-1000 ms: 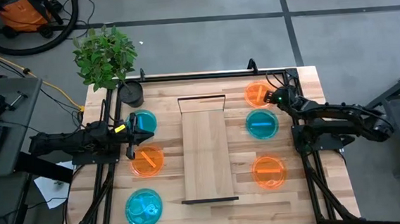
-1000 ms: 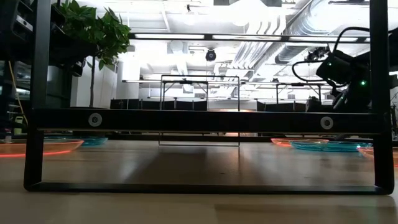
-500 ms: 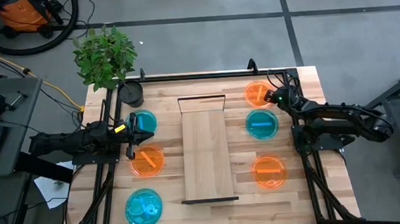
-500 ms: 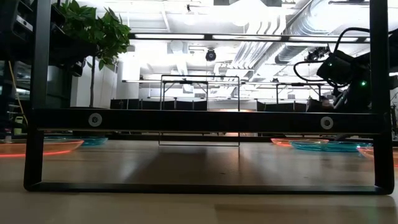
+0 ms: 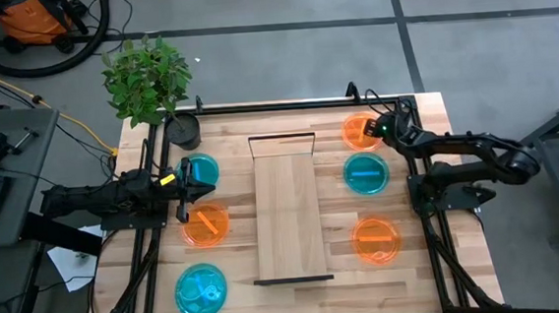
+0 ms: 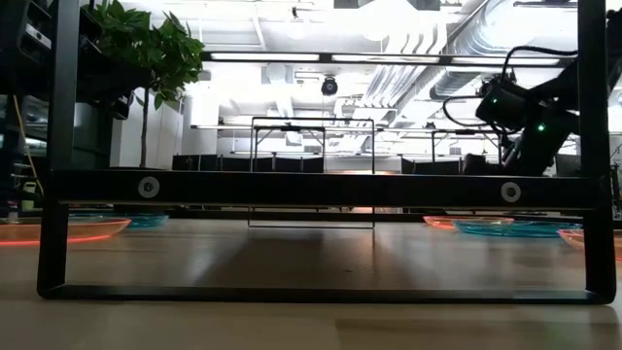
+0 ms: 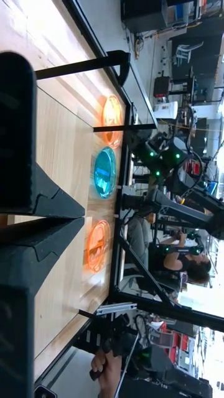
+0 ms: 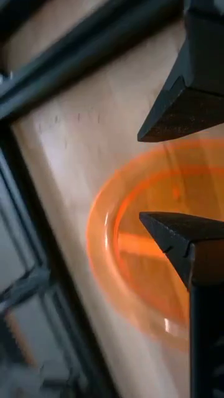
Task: Place and stack plates onto a shelf
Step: Put the top right orange plate on the shelf
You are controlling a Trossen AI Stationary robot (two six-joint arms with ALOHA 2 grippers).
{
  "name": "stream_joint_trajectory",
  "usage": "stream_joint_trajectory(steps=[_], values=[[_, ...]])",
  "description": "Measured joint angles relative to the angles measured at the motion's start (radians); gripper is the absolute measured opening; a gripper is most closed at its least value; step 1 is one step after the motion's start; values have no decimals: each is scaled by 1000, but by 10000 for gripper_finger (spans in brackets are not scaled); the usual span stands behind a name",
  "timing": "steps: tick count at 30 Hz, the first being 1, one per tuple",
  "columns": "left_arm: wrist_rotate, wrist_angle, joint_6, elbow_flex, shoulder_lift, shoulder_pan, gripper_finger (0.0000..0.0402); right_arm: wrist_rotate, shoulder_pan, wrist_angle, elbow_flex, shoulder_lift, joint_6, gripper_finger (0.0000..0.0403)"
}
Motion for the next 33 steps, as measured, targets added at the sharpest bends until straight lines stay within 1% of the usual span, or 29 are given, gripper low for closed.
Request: stream_joint_trajectory(steps=[2, 5, 8, 13, 16, 18, 21, 23, 26, 27, 30, 33], values=[[0, 0, 0, 0, 0, 0, 1, 13, -13, -36, 11, 20, -5, 174], [0, 0, 0, 0, 0, 0, 1, 13, -20, -34, 11, 54, 15, 174], [0, 0, 0, 0, 0, 0, 1, -15, -20, 3, 12, 111, 19, 174], [0, 0, 0, 0, 0, 0, 1, 24, 0, 20, 38, 175, 32, 174], [0, 0, 0, 0, 0, 0, 1, 1, 0, 82, 40, 200, 32, 168], [0, 0, 0, 0, 0, 0, 1, -6, 0, 122, 40, 224, 31, 155], [0, 0, 0, 0, 0, 0, 1, 0, 0, 142, 43, 267, 27, 119], [0, 0, 0, 0, 0, 0, 1, 14, 7, 160, 43, 290, 12, 85], [0, 0, 0, 0, 0, 0, 1, 18, 12, 175, 42, 300, 9, 23], [0, 0, 0, 0, 0, 0, 1, 12, 12, 178, 42, 298, 1, 12], [0, 0, 0, 0, 0, 0, 1, -19, 13, 168, 41, 268, -41, 12], [0, 0, 0, 0, 0, 0, 1, -93, 14, 146, 38, 211, -98, 3]])
